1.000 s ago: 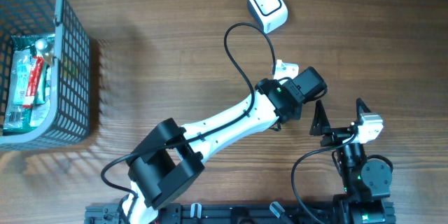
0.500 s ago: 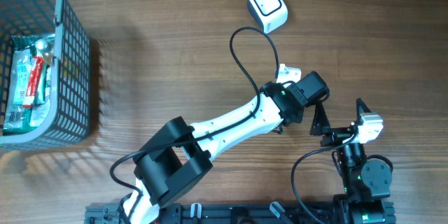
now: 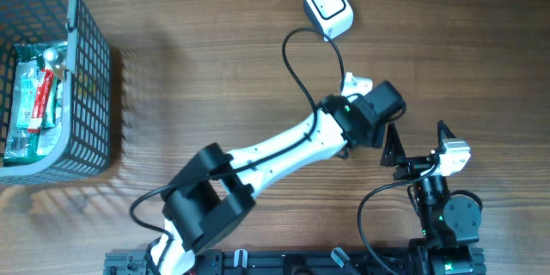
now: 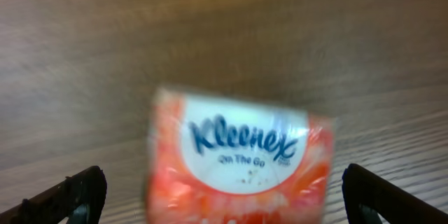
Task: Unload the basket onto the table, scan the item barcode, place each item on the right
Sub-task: 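Place the Kleenex pack on the table right of center, release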
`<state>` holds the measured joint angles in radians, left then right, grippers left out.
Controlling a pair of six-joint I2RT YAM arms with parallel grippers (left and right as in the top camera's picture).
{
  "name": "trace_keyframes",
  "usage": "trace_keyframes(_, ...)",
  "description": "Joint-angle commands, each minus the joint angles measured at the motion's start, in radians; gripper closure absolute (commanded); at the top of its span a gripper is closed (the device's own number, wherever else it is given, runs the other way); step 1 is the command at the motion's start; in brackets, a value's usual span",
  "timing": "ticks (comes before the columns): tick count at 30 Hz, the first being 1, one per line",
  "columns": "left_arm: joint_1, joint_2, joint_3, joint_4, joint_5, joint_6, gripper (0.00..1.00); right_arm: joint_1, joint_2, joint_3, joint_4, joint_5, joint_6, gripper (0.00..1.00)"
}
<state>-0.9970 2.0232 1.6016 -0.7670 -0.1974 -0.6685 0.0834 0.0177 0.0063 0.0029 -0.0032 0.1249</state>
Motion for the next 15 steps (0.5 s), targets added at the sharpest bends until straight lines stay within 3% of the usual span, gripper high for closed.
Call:
trace_keyframes(1, 0.072, -0.129, 0.131, -0.059, -0.033, 0.088, 0.00, -0.004, -0.004, -0.001, 0.004, 0.005, -0.017, 0.00)
trace_keyframes(4, 0.135, -0.196, 0.203, -0.117, -0.058, 0.151, 0.00, -0.004, -0.004, -0.001, 0.004, 0.005, -0.017, 0.01)
trace_keyframes(9, 0.326, -0.354, 0.269, -0.282, -0.263, 0.195, 0.05, -0.004, -0.004, -0.001, 0.004, 0.005, -0.018, 0.00)
trace_keyframes(10, 0.370, -0.385, 0.269, -0.312, -0.269, 0.195, 0.14, -0.004, -0.004, -0.001, 0.004, 0.005, -0.017, 0.00)
trace_keyframes(11, 0.428, -0.422, 0.269, -0.356, -0.263, 0.194, 0.32, -0.004, -0.004, -0.001, 0.004, 0.005, -0.017, 0.00)
trace_keyframes(13, 0.541, -0.480, 0.269, -0.452, -0.245, 0.190, 0.84, -0.004, -0.004, -0.001, 0.004, 0.005, -0.017, 0.00)
trace_keyframes(14, 0.596, -0.500, 0.269, -0.504, -0.230, 0.190, 0.95, -0.004, -0.004, -0.001, 0.004, 0.005, -0.017, 0.00)
trace_keyframes(15, 0.650, -0.513, 0.269, -0.557, -0.218, 0.190, 0.96, -0.004, -0.004, -0.001, 0.004, 0.005, -0.017, 0.00)
